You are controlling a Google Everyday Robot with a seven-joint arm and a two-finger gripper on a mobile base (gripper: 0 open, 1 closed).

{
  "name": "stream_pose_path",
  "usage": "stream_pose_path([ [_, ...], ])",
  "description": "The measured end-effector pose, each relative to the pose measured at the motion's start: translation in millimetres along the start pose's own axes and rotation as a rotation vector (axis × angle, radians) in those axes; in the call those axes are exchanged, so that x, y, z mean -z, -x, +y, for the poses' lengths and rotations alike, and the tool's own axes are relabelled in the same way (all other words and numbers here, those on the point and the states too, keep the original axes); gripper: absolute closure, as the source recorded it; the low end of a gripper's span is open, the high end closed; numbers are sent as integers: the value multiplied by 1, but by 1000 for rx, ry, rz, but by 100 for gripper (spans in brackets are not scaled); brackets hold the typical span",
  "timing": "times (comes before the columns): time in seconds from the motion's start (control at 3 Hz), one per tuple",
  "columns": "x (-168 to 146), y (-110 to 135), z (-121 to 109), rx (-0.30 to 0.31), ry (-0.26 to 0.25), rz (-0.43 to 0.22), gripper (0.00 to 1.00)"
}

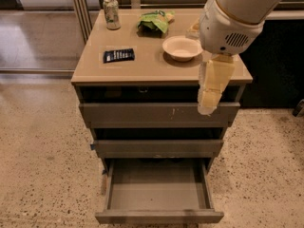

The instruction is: Place rxbar chocolate into bottom drawer

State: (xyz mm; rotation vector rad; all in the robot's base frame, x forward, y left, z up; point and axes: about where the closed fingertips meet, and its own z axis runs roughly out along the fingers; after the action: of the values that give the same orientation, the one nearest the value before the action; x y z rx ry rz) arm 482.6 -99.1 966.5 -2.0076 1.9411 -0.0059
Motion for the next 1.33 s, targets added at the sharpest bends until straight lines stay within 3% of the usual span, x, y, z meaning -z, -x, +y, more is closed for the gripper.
stream_pose_path([
  [0.67,-11,29,-13,147,16,-34,0],
  [1.33,-17,37,-21,167,14,-44,0],
])
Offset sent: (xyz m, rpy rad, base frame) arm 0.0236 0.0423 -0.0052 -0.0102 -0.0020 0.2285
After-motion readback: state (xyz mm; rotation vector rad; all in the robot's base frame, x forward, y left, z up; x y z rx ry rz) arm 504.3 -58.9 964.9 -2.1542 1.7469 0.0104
